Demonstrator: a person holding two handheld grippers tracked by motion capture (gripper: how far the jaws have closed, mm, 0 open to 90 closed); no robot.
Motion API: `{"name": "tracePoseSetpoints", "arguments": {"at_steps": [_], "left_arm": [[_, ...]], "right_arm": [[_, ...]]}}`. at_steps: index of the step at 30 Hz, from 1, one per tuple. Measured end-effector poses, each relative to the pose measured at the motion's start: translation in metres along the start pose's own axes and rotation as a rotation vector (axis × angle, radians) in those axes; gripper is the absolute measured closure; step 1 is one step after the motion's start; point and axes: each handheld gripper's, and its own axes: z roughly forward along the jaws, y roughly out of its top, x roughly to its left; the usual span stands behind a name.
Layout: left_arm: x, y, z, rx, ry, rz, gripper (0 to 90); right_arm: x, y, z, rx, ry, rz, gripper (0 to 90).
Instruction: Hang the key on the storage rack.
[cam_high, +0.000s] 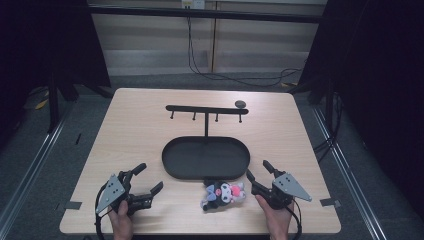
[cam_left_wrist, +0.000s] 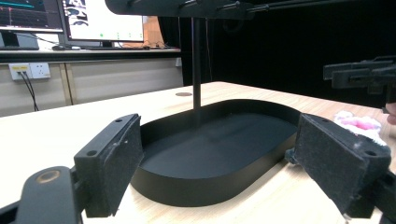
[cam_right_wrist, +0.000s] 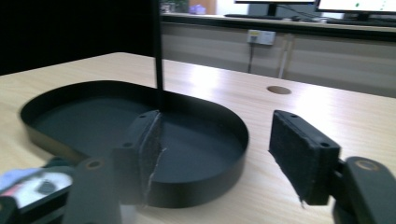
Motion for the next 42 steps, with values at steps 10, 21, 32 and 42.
{"name": "tracePoseSetpoints", "arguments": {"at_steps": [10, 21, 32, 42], "left_arm": [[0.0, 0.0, 0.0, 0.001, 0.001, 0.002, 15.2], [0.0, 0.0, 0.0, 0.0, 0.0, 0.0, 15.3], [0.0, 0.0, 0.0, -0.001, 0.0, 0.0, 15.2], [0.0, 0.0, 0.0, 0.0, 0.0, 0.0, 15.3]], "right_arm": [[0.005, 0.019, 0.004, 0.074, 0.109, -0.02, 45.2], [0.013, 0.032, 0.011, 0.171, 0.222, -0.012, 54.6], [0.028, 0.045, 0.028, 0.259, 0.337, -0.032, 58.5], [0.04, 0.045, 0.042, 0.356, 0.456, -0.002, 64.5]]}}
